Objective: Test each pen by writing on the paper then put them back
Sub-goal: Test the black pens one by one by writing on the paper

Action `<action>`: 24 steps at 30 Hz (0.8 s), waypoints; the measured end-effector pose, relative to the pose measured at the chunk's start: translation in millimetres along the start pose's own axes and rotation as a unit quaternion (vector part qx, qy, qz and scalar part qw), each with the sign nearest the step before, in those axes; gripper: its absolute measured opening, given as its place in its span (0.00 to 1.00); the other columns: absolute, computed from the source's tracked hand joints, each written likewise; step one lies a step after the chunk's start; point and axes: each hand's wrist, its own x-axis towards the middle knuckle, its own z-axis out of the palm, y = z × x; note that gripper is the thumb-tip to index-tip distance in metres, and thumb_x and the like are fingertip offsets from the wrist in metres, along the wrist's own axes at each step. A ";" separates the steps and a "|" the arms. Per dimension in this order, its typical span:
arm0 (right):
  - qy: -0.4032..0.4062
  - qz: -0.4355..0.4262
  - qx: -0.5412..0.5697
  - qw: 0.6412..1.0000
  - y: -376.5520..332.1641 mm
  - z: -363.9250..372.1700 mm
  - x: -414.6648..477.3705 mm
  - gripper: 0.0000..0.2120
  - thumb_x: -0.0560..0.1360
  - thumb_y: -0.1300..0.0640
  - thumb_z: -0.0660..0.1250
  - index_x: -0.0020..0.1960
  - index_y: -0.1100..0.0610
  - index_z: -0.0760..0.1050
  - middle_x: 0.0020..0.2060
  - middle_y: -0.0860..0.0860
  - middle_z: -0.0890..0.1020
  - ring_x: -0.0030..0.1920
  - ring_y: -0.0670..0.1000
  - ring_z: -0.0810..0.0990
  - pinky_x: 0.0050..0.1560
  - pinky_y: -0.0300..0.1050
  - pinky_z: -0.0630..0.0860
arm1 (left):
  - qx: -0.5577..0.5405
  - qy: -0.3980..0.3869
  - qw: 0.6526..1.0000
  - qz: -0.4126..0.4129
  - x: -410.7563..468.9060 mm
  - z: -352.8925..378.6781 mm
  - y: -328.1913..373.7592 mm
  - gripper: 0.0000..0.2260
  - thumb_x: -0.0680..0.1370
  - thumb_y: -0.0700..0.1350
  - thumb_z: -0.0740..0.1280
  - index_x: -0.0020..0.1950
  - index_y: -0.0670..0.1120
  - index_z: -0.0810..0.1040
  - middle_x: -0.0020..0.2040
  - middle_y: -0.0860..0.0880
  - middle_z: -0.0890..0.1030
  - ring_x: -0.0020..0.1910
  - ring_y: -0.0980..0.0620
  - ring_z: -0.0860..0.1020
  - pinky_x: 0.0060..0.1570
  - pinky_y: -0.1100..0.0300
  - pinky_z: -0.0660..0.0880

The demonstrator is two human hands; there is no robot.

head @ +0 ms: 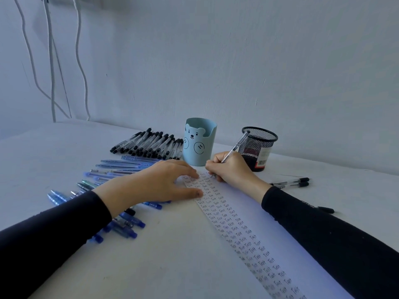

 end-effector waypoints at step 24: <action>0.014 -0.009 -0.007 1.000 4.9 -2.9 1.3 0.17 0.72 0.63 0.70 0.26 0.59 0.70 0.22 0.50 0.77 0.26 0.47 0.76 0.28 0.35 0.71 | 0.002 0.010 1.000 0.009 -0.7 0.7 1.5 0.35 0.66 0.75 0.58 0.67 0.59 0.74 0.68 0.61 0.71 0.65 0.60 0.69 0.68 0.58 0.67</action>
